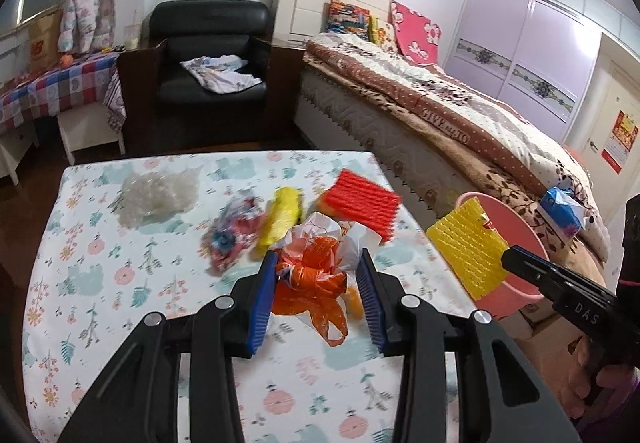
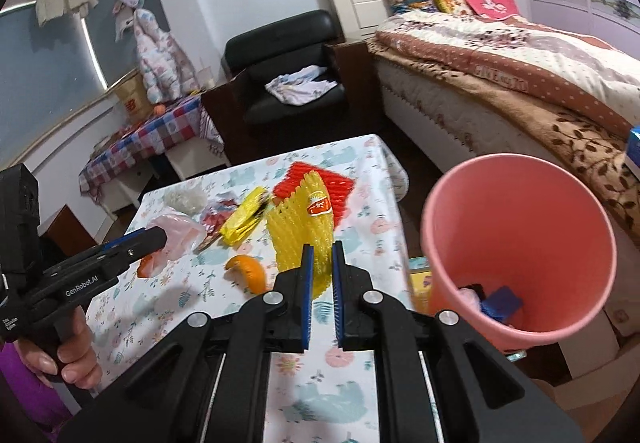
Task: Collect trash
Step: 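Carry the yellow net and orange bag over the pink bucket with both tools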
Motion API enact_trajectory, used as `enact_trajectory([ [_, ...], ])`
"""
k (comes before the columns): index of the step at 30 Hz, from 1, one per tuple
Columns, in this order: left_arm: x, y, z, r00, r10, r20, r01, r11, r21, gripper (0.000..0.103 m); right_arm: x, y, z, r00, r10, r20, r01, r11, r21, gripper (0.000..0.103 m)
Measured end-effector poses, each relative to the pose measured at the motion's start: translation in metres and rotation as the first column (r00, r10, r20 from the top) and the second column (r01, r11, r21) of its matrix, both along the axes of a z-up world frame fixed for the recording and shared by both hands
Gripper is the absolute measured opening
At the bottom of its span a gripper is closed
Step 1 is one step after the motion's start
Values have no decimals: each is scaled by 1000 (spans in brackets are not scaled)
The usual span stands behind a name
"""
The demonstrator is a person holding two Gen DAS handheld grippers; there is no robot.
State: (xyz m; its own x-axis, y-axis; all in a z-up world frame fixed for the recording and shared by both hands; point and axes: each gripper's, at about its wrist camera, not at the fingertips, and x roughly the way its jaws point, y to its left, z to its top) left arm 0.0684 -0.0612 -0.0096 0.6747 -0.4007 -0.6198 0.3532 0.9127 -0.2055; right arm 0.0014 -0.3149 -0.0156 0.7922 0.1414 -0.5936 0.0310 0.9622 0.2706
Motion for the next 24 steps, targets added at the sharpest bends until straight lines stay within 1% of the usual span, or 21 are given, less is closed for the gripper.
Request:
enact_trajectory([
  [9, -2, -45, 14, 997, -74, 30, 73, 997, 3, 39, -16, -41, -2, 995, -97, 10, 97, 995, 23, 9],
  [24, -4, -102, 26, 985, -164, 57, 163, 986, 14, 39, -34, -82, -2, 981, -190, 31, 189, 981, 40, 9],
])
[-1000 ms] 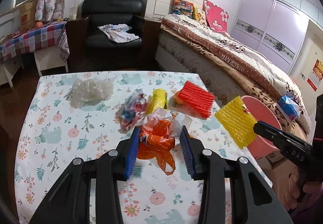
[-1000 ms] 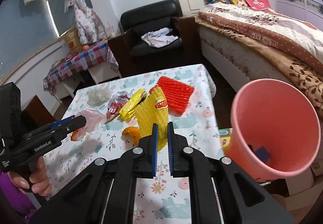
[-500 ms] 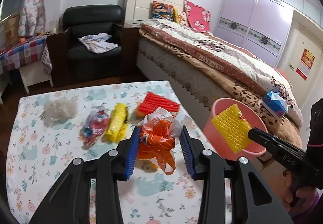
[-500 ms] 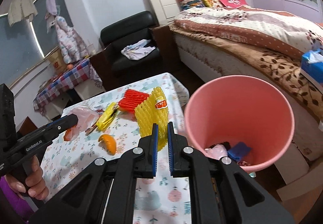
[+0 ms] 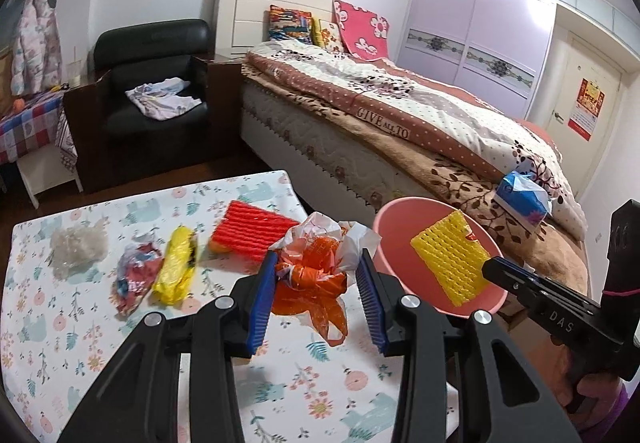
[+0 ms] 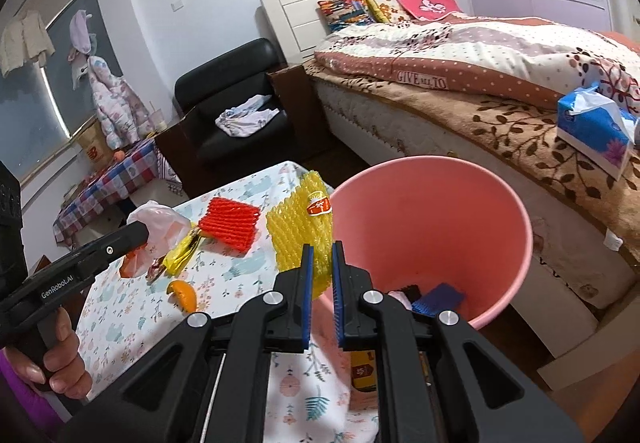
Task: Collect trash
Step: 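Carry the yellow net and orange bag over the pink bucket with both tools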
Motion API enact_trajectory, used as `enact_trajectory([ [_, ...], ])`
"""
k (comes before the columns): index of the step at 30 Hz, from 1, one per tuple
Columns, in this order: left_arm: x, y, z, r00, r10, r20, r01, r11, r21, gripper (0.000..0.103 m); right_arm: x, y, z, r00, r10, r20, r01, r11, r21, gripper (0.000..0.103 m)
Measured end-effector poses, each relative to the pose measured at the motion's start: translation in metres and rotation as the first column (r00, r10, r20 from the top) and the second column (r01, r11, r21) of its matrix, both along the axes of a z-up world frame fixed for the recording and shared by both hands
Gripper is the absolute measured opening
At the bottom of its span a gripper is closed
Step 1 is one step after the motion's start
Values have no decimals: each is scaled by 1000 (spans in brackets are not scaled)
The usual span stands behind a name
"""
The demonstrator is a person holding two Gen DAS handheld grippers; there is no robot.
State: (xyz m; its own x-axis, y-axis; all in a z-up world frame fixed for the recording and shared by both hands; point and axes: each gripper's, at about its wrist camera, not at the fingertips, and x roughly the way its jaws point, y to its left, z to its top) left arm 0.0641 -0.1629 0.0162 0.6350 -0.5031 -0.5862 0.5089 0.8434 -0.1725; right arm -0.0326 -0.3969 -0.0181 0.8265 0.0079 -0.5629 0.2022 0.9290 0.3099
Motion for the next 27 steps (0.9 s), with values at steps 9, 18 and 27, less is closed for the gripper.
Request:
enact_trajectory([
  [9, -1, -30, -1, 999, -49, 0, 49, 999, 14, 39, -7, -19, -4, 999, -47, 1, 47, 999, 10, 9],
  [18, -1, -63, -12, 994, -110, -15, 111, 993, 38, 39, -12, -38, -11, 996, -88, -9, 89, 996, 23, 9],
  [27, -2, -100, -26, 985, -168, -33, 170, 983, 75, 39, -15, -53, -20, 992, -123, -25, 124, 992, 33, 9],
])
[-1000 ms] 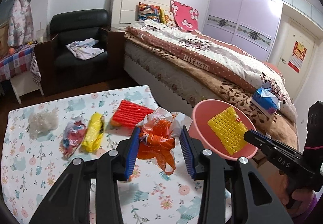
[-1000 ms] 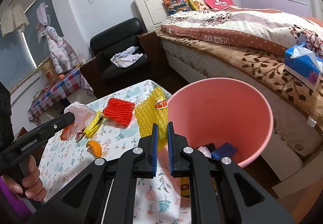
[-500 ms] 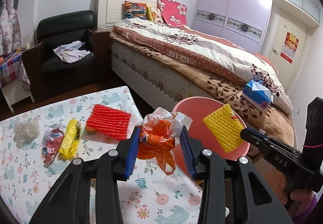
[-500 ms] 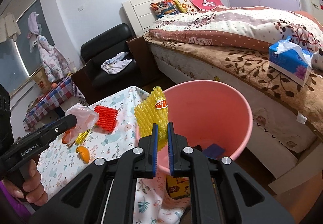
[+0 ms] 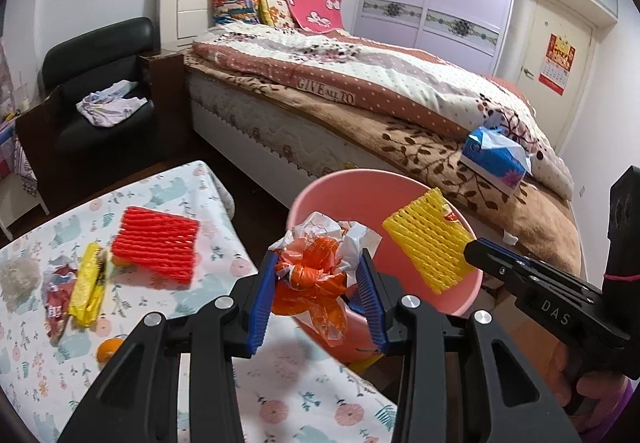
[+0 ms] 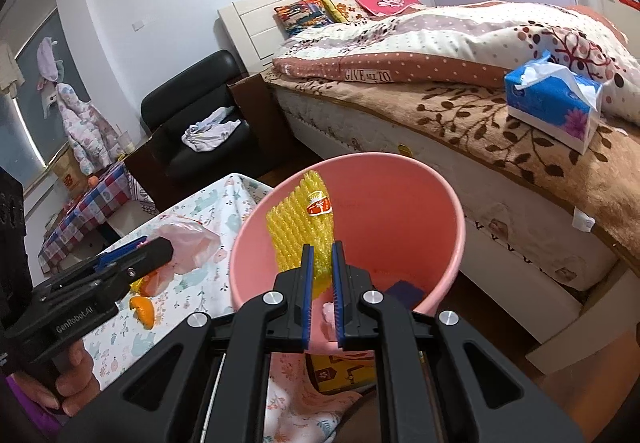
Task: Collect trash
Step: 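Carry the yellow net and orange bag over the pink bucket with both tools, then open both tools to drop the orange bag and yellow net into the bucket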
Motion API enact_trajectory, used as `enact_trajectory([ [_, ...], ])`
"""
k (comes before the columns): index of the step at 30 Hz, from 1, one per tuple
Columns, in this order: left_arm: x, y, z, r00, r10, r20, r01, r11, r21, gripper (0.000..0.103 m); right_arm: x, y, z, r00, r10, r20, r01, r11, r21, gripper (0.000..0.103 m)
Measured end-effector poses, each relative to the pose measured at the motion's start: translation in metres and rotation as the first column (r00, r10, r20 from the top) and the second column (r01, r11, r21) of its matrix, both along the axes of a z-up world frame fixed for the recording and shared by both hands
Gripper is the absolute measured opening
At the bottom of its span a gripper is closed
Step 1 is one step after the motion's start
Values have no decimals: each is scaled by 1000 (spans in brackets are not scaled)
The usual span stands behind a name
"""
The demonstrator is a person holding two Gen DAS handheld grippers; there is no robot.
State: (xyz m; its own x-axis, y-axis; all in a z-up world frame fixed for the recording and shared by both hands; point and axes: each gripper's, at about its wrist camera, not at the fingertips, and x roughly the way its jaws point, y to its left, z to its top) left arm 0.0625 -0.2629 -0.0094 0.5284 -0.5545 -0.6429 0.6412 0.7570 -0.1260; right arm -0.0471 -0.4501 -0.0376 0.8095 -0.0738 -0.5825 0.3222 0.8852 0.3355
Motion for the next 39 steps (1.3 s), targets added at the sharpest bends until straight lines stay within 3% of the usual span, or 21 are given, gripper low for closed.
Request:
enact_trajectory([
  [25, 13, -69, -41, 996, -66, -53, 71, 994, 85, 43, 12, -31, -32, 995, -59, -75, 59, 998, 2, 9],
  [33, 15, -68, -44, 997, -62, -54, 67, 994, 87, 57, 16, -30, -38, 994, -66, -91, 67, 998, 6, 9],
  [39, 16, -60, -40, 996, -59, -62, 63, 997, 54, 59, 20, -33, -41, 991, -73, -109, 76, 997, 28, 10],
])
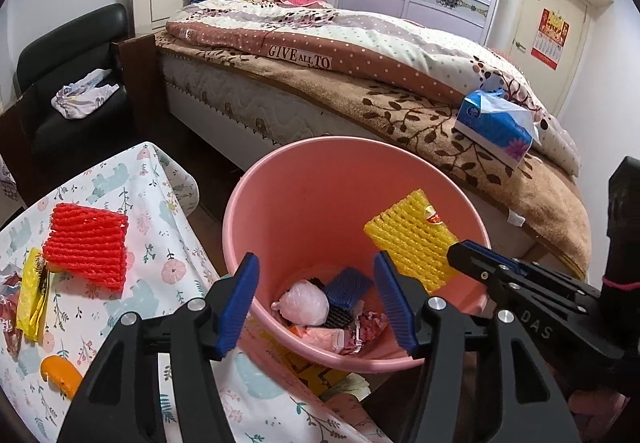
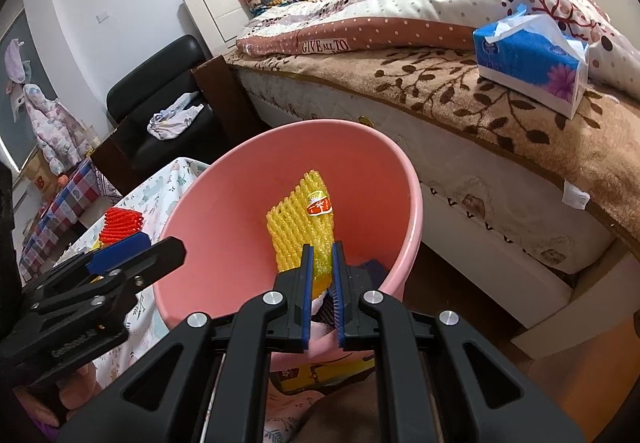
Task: Collect trash
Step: 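Open both tools to drop the orange bag and yellow net into the bucket, then move both tools back over the trash on the table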
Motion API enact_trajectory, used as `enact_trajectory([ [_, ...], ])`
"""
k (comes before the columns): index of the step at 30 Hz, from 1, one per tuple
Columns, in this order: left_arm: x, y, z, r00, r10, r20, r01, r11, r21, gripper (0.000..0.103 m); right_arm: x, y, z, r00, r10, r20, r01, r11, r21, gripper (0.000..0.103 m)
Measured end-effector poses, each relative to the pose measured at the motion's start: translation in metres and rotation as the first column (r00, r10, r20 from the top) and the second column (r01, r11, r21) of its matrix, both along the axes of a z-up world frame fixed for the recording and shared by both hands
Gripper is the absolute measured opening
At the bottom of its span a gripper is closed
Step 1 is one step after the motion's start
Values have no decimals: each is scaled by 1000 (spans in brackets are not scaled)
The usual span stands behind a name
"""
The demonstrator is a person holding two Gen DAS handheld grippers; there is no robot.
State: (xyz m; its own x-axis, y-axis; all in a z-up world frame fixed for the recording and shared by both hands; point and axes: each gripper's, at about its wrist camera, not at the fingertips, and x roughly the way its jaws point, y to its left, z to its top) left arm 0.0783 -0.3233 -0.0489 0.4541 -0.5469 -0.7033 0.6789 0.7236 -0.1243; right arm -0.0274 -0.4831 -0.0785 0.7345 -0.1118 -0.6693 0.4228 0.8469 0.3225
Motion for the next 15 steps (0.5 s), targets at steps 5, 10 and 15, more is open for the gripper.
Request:
enact_trajectory([
  [5, -1, 7, 2, 1000, 7, -2, -7, 1000, -9, 59, 2, -2, -2, 1000, -10, -15, 11, 1000, 16, 12],
  [10, -3, 16, 5, 1000, 18, -2, -18, 1000, -18, 59, 1, 4, 2, 1000, 5, -6, -5, 1000, -2, 28],
  [15, -3, 31, 9, 999, 44, -2, -44, 999, -30, 59, 3, 11, 7, 1000, 18, -7, -18, 1000, -24, 29],
])
